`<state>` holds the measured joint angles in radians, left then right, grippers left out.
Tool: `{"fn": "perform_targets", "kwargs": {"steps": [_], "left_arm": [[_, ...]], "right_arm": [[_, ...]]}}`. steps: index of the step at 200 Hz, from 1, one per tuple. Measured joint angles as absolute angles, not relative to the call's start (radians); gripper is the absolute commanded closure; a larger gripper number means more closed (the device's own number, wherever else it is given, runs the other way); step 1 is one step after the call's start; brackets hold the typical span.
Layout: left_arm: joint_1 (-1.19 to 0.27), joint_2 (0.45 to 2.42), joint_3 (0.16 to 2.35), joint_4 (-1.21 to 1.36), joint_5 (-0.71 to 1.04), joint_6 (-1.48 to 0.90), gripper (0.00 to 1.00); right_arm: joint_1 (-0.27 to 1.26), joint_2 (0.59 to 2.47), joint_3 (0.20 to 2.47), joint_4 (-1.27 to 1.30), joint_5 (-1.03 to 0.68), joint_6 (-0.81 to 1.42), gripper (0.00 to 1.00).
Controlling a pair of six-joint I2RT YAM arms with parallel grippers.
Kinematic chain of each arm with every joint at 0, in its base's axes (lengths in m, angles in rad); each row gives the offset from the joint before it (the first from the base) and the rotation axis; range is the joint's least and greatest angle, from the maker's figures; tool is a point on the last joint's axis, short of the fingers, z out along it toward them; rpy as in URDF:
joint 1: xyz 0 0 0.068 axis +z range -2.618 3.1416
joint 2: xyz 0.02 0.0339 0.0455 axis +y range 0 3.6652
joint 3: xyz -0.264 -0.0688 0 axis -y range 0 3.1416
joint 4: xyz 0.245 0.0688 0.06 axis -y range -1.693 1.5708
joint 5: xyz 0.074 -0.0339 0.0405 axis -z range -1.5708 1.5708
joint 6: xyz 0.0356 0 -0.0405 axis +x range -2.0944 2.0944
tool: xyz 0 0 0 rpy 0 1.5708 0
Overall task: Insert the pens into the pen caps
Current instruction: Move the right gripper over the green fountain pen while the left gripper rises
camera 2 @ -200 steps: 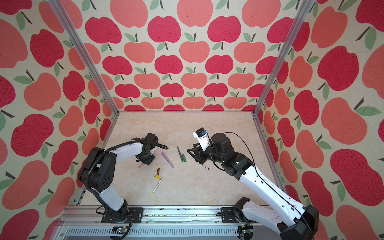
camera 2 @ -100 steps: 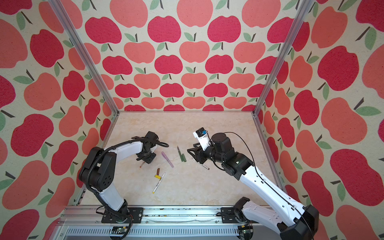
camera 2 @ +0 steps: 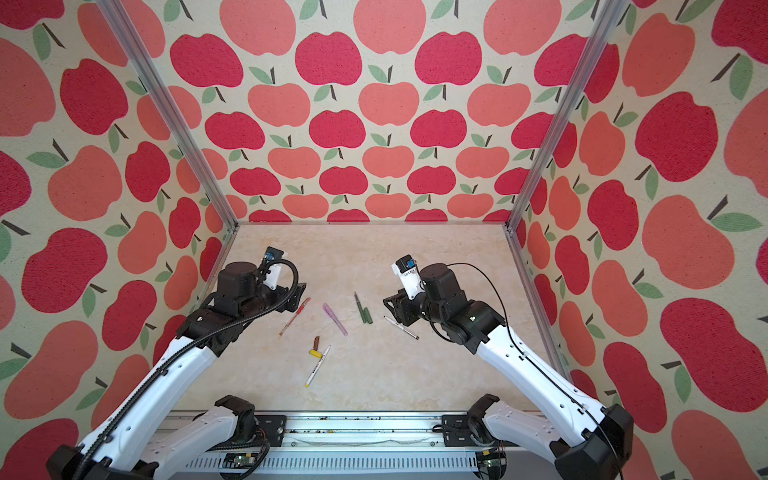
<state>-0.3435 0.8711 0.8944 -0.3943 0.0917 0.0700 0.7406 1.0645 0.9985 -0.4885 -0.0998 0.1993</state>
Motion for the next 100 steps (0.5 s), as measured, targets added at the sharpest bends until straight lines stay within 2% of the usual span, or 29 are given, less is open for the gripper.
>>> {"fn": "perform_targets", "kwargs": {"steps": [57, 100], "left_arm": [[-0.28, 0.576, 0.67, -0.224, 0.395, -0.186, 0.01], [-0.251, 0.579, 0.496, 0.072, 0.518, -0.45, 0.01]], "right_arm": [[0.737, 1.235, 1.123, -0.644, -0.025, 0.197, 0.43], [0.736, 1.328, 1.171, -0.718, 0.024, 0.174, 0.4]]}}
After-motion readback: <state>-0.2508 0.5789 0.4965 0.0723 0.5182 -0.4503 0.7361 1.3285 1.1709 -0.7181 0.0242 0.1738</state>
